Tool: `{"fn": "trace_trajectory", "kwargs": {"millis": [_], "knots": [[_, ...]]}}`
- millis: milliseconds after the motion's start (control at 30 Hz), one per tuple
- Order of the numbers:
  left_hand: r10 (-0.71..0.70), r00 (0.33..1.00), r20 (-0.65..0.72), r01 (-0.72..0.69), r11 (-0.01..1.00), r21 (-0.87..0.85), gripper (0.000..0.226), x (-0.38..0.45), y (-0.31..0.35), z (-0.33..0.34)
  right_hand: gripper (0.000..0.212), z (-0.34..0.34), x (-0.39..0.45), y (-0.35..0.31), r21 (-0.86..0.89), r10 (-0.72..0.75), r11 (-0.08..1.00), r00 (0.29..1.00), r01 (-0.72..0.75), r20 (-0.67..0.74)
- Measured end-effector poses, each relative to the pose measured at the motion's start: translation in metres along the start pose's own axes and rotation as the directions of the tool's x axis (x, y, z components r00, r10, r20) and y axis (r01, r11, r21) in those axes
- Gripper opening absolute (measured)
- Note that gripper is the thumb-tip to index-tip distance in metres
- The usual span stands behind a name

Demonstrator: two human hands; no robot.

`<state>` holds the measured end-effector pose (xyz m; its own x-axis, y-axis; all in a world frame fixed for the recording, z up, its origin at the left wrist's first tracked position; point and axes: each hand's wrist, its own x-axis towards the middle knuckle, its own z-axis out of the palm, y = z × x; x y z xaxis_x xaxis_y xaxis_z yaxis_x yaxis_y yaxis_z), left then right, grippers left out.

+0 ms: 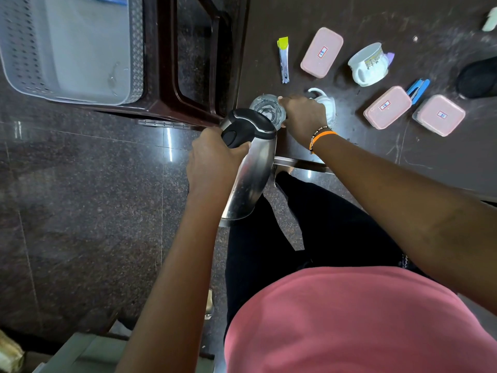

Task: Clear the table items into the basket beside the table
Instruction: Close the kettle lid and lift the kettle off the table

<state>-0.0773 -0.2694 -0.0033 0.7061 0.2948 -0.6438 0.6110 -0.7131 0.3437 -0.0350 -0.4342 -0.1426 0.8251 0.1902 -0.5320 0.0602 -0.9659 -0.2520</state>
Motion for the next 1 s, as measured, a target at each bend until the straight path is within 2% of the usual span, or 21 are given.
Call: {"fn": "trace_trajectory", "kwargs": {"millis": [467,633,867,933,1000], "knots": [[0.035,0.999,-0.039,-0.036,0.999,-0.028,0.031,0.003,-0.012,0.007,0.037,-0.002,0.0,0.001,-0.008,-0.004,1.0,1.0,0.004,-0.002],[0.06,0.997,-0.038,-0.064,0.991,-0.117,0.03,-0.001,-0.027,0.012,0.04,0.0,0.001,0.002,-0.004,-0.01,1.0,1.0,0.01,0.002],[0.034,0.991,-0.129,-0.063,0.971,-0.229,0.029,-0.009,-0.042,0.023,0.042,-0.001,0.002,0.003,-0.011,-0.031,0.999,0.999,0.031,0.014],[0.031,0.992,-0.12,-0.064,0.957,-0.283,0.02,-0.012,-0.046,0.025,0.042,-0.002,0.002,0.004,-0.016,-0.043,0.999,0.999,0.043,0.02],[0.042,0.994,-0.102,-0.075,0.938,-0.338,0.022,-0.017,-0.051,0.028,0.042,-0.001,0.002,0.004,-0.018,-0.049,0.999,0.999,0.049,0.017]]}}
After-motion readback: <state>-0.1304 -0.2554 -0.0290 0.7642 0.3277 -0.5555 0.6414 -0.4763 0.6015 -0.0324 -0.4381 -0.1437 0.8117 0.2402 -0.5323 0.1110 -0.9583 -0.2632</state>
